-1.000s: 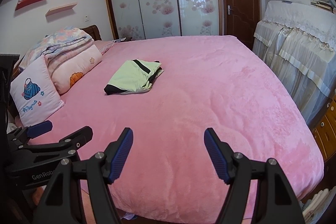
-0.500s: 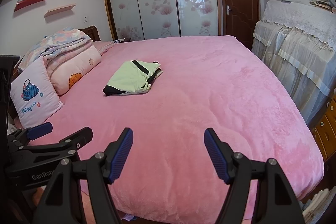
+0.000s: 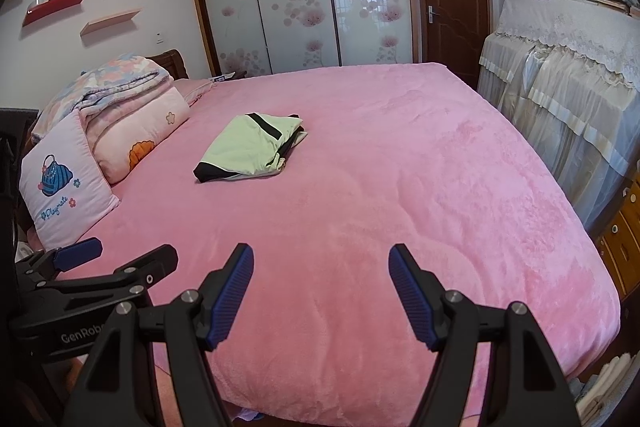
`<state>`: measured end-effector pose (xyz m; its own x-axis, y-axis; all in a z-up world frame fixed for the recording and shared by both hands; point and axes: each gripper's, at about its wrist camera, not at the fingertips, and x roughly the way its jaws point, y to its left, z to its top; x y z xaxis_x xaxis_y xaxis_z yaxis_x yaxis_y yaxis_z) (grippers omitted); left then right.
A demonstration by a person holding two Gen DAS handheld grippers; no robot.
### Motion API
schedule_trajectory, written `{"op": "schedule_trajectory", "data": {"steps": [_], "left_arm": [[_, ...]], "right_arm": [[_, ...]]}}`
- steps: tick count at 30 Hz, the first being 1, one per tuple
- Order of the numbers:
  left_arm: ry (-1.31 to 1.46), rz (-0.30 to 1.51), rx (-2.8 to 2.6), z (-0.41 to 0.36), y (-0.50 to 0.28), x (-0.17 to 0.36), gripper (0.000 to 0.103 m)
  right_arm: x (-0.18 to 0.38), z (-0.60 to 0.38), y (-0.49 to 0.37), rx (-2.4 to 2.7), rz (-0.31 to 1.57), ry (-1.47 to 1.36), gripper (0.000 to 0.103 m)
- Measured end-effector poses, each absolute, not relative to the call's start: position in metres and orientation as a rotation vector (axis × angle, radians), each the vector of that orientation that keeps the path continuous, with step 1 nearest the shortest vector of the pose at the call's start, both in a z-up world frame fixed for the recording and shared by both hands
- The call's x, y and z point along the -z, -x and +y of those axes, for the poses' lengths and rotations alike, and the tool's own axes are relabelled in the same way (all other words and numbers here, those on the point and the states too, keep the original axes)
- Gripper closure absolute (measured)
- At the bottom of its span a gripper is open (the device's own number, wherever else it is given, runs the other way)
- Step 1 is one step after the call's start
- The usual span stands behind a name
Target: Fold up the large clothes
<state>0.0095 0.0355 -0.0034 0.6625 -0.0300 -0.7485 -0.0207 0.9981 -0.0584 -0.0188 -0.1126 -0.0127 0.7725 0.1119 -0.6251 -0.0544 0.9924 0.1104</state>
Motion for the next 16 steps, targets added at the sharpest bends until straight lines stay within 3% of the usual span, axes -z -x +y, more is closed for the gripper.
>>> {"op": "schedule_trajectory", "data": {"steps": [16], "left_arm": [[0.045, 0.85, -0.012, 0.0301, -0.008, 0.0059, 0.002]], "right_arm": [[0.021, -0.106, 0.0178, -0.083, 0.69, -0.095, 0.032]]}}
